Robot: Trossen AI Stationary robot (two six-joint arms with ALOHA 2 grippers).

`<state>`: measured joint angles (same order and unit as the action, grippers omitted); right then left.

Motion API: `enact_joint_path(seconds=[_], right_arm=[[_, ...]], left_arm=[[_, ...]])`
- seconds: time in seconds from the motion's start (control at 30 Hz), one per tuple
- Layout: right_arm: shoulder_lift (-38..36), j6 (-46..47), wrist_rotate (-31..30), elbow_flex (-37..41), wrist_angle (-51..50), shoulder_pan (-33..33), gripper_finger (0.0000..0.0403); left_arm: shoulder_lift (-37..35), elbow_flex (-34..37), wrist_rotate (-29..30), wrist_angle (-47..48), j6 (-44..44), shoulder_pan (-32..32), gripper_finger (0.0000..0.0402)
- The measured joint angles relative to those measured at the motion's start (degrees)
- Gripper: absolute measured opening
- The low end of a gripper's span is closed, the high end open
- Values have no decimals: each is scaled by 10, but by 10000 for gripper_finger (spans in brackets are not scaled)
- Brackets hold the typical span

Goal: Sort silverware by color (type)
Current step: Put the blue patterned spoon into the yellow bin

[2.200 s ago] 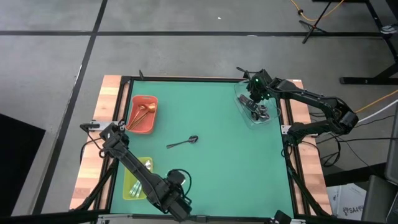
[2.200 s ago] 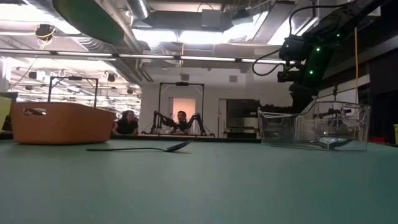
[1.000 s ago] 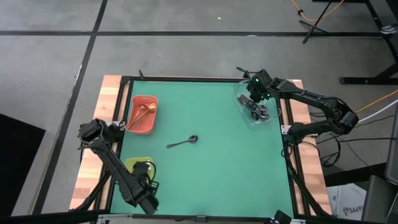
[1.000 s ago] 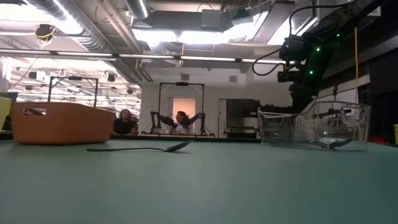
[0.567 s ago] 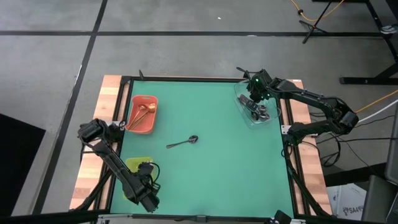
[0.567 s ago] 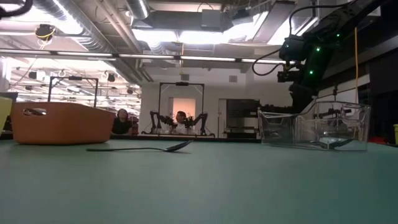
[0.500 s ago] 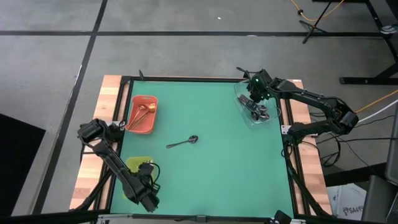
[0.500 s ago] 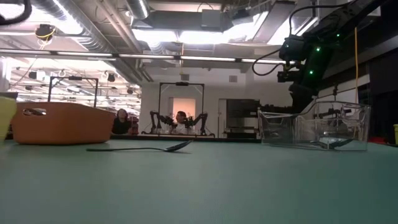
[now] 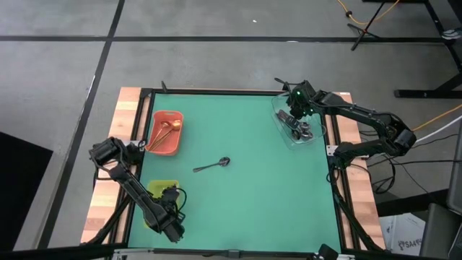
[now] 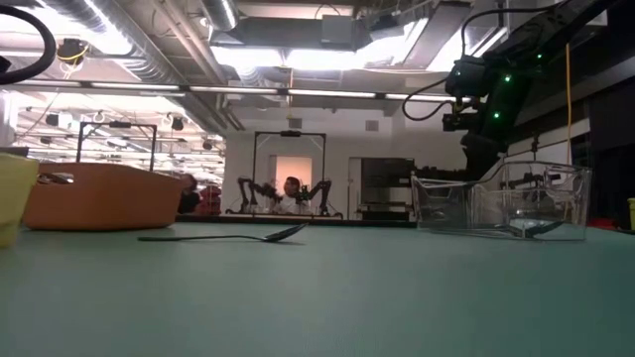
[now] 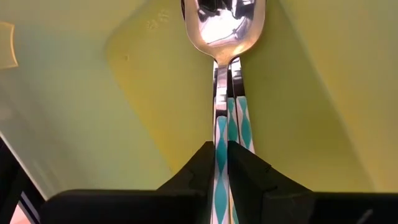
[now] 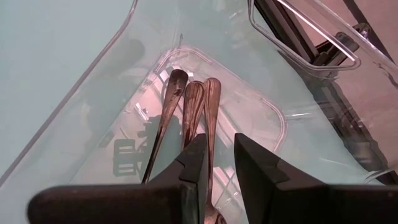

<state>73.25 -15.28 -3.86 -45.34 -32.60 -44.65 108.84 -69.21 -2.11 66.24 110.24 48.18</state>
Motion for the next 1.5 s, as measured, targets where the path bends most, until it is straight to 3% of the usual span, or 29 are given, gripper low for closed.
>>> enact_joint_path(seconds=[1.1, 1.5], right_arm=[[0, 0, 0, 0, 0, 0, 69], [0, 0, 0, 0, 0, 0, 69]], left_arm=[[2, 1, -29, -3, 23, -1, 42], [2, 1, -31, -3, 22, -1, 123]])
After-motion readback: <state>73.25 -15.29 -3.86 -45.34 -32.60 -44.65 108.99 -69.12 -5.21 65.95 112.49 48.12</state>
